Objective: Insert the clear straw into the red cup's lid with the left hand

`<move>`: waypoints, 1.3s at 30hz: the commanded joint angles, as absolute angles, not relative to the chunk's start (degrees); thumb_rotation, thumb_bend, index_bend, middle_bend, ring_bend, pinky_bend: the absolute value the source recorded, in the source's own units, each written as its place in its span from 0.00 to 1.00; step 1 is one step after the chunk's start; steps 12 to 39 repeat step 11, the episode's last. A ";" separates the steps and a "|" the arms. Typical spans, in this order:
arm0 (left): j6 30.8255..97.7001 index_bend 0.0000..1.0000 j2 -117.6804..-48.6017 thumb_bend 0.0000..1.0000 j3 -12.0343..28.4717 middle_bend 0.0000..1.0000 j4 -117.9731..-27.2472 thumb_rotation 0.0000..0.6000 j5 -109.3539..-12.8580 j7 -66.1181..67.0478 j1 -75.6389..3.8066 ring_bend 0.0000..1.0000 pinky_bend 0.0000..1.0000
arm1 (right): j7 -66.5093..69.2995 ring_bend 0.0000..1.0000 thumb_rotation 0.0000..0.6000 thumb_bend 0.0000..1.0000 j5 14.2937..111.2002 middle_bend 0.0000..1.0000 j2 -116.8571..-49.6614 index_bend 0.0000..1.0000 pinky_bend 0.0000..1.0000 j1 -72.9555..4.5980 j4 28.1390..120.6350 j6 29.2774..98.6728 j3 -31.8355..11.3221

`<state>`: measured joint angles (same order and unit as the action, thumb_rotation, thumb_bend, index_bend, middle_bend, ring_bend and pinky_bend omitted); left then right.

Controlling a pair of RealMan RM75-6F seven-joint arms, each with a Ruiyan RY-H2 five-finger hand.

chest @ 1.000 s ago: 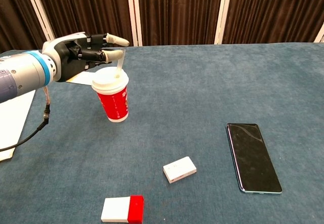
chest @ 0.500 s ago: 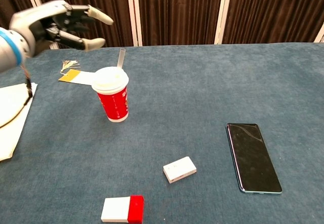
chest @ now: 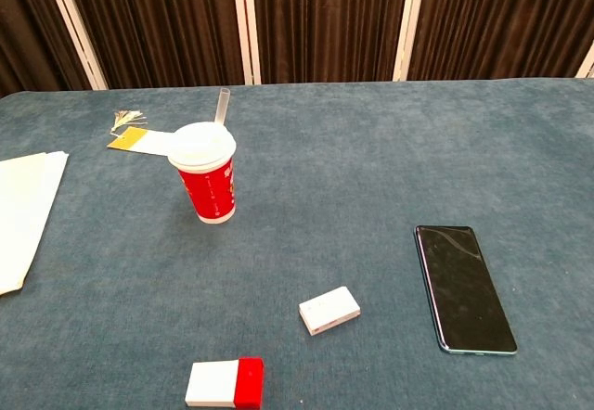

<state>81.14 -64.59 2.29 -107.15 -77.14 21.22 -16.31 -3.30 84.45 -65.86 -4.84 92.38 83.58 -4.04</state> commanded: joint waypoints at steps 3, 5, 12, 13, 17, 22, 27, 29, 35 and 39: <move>86.96 0.15 -62.98 0.25 -1.16 0.00 -104.58 1.00 -80.20 17.33 -10.37 0.00 0.00 | -3.64 0.00 1.00 0.11 84.90 0.00 -65.99 0.00 0.00 -4.86 92.44 83.73 -3.86; 87.53 0.14 -62.96 0.25 -1.17 0.00 -103.44 1.00 -79.99 15.27 -9.41 0.00 0.00 | -3.67 0.00 1.00 0.11 85.08 0.00 -66.00 0.00 0.00 -4.83 92.44 83.83 -3.79; 88.39 0.13 -63.22 0.25 -0.87 0.00 -101.36 1.00 -80.96 12.86 -8.31 0.00 0.00 | -3.57 0.00 1.00 0.11 85.80 0.00 -65.97 0.00 0.00 -4.75 92.24 84.29 -3.61; 88.39 0.13 -63.22 0.25 -0.87 0.00 -101.36 1.00 -80.96 12.86 -8.31 0.00 0.00 | -3.57 0.00 1.00 0.11 85.80 0.00 -65.97 0.00 0.00 -4.75 92.24 84.29 -3.61; 88.39 0.13 -63.22 0.25 -0.87 0.00 -101.36 1.00 -80.96 12.86 -8.31 0.00 0.00 | -3.57 0.00 1.00 0.11 85.80 0.00 -65.97 0.00 0.00 -4.75 92.24 84.29 -3.61; 88.39 0.13 -63.22 0.25 -0.87 0.00 -101.36 1.00 -80.96 12.86 -8.31 0.00 0.00 | -3.57 0.00 1.00 0.11 85.80 0.00 -65.97 0.00 0.00 -4.75 92.24 84.29 -3.61; 88.39 0.13 -63.22 0.25 -0.87 0.00 -101.36 1.00 -80.96 12.86 -8.31 0.00 0.00 | -3.57 0.00 1.00 0.11 85.80 0.00 -65.97 0.00 0.00 -4.75 92.24 84.29 -3.61; 88.39 0.13 -63.22 0.25 -0.87 0.00 -101.36 1.00 -80.96 12.86 -8.31 0.00 0.00 | -3.57 0.00 1.00 0.11 85.80 0.00 -65.97 0.00 0.00 -4.75 92.24 84.29 -3.61; 88.39 0.13 -63.22 0.25 -0.87 0.00 -101.36 1.00 -80.96 12.86 -8.31 0.00 0.00 | -3.57 0.00 1.00 0.11 85.80 0.00 -65.97 0.00 0.00 -4.75 92.24 84.29 -3.61; 88.39 0.13 -63.22 0.25 -0.87 0.00 -101.36 1.00 -80.96 12.86 -8.31 0.00 0.00 | -3.57 0.00 1.00 0.11 85.80 0.00 -65.97 0.00 0.00 -4.75 92.24 84.29 -3.61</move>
